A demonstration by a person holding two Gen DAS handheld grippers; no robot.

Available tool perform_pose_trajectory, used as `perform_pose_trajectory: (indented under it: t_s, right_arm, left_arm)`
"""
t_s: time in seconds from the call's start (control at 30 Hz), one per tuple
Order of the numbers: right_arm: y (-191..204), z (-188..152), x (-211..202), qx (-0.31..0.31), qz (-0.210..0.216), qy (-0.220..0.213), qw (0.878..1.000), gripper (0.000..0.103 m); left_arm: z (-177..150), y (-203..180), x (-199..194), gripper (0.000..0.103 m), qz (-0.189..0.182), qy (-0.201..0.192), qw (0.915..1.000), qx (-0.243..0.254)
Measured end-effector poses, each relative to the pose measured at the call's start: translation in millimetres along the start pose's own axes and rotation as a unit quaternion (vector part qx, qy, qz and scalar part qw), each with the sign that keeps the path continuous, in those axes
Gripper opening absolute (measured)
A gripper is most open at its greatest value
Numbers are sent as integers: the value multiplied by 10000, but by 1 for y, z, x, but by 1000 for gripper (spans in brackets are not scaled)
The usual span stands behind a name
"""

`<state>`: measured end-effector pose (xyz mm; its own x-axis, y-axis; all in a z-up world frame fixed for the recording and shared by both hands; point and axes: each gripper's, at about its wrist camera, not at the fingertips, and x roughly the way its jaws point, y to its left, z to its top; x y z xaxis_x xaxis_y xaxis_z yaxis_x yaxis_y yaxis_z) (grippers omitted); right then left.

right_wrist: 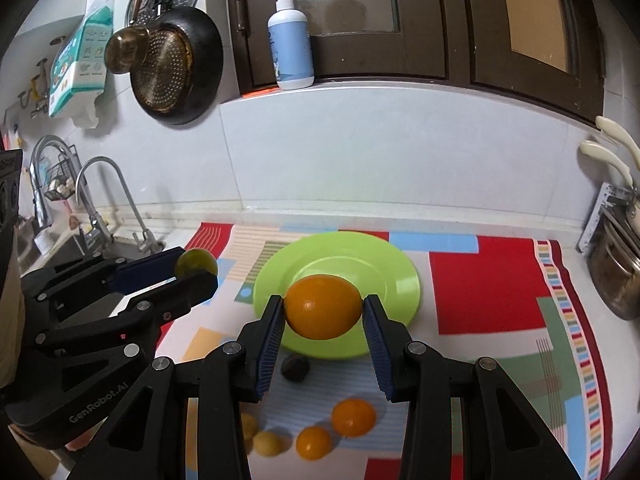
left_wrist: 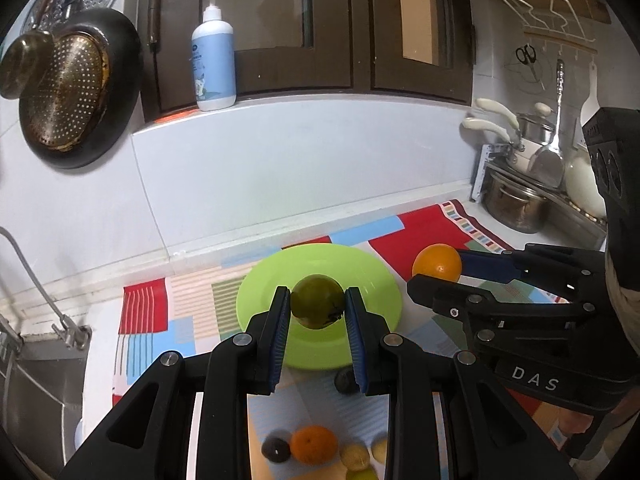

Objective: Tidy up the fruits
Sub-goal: 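Lift and carry the green fruit and the orange over the green plate with both tools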

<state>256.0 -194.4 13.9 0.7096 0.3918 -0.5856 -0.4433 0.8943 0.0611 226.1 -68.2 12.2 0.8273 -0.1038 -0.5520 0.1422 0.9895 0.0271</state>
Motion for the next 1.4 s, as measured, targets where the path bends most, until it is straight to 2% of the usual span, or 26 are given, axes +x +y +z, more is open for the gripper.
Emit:
perform_pose_trajectory:
  t_s: [0.33, 0.63, 1.1, 1.4]
  right_arm:
    - [-18, 23, 45, 64, -35, 140, 9999, 41]
    - [-37, 38, 98, 55, -45, 489, 9988, 41]
    - [-56, 33, 172, 110, 52, 1195, 9928, 41]
    - [-63, 26, 194, 144, -25, 1412, 9899, 41]
  left_arm:
    - [18, 14, 52, 28, -68, 303, 9995, -57]
    - [22, 30, 107, 28, -133, 721, 9972, -128]
    - [15, 42, 181, 28, -315, 1429, 9892, -106]
    - [10, 46, 203, 29, -333, 1699, 9847, -185]
